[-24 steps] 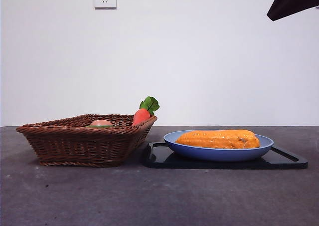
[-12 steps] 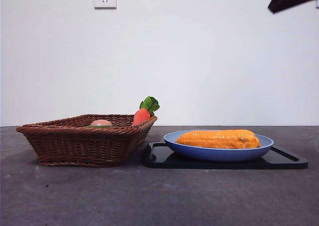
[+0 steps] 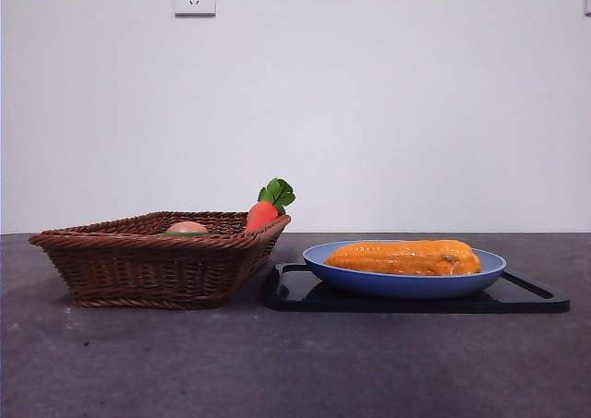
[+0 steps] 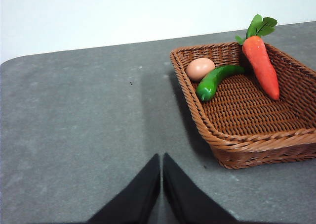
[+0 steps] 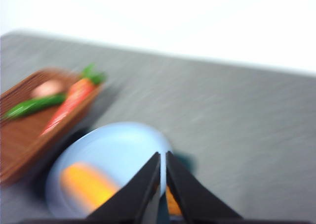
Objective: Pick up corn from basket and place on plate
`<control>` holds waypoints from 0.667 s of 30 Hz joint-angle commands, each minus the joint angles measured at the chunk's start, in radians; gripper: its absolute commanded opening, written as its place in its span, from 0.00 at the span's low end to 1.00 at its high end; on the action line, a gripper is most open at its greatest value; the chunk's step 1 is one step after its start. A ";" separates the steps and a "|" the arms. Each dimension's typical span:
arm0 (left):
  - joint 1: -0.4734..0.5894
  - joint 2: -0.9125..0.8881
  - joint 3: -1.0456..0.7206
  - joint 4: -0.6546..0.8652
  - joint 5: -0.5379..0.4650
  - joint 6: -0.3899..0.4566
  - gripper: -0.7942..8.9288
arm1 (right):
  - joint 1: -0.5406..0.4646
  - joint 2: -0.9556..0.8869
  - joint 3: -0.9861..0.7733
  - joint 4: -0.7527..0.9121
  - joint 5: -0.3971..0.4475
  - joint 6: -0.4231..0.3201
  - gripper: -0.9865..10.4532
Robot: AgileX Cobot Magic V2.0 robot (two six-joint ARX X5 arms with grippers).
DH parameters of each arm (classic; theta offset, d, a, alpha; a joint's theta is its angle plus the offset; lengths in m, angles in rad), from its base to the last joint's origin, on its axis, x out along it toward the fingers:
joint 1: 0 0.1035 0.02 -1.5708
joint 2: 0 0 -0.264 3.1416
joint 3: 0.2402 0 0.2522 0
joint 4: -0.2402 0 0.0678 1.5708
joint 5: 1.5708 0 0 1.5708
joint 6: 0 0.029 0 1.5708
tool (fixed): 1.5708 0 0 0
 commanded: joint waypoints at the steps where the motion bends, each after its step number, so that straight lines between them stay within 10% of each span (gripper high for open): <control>1: 0.001 -0.002 -0.028 0.006 -0.002 -0.002 0.09 | -0.030 -0.087 -0.111 0.136 0.013 -0.012 0.09; 9: 0.001 -0.002 -0.028 0.006 -0.002 -0.002 0.09 | -0.042 -0.339 -0.487 0.452 0.175 -0.010 0.09; 20: 0.001 -0.002 -0.028 0.006 -0.002 -0.002 0.09 | -0.042 -0.518 -0.692 0.461 0.190 -0.003 0.09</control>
